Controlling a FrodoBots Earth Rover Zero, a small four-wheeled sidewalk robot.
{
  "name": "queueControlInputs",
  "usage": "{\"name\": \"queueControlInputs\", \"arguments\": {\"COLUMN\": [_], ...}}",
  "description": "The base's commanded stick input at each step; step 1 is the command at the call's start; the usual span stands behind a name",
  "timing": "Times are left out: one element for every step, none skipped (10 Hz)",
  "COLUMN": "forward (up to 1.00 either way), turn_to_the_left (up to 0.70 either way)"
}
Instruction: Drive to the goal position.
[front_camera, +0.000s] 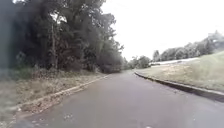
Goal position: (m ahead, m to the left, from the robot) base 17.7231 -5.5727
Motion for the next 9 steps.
{"name": "queueControlInputs", "arguments": {"forward": [0.45, 0.45, 0.45, 0.45, 0.45, 0.45, 0.45, 0.45, 0.45], "turn_to_the_left": [0.00, 0.00, 0.00, 0.00, 0.00, 0.00, 0.00, 0.00, 0.00]}}
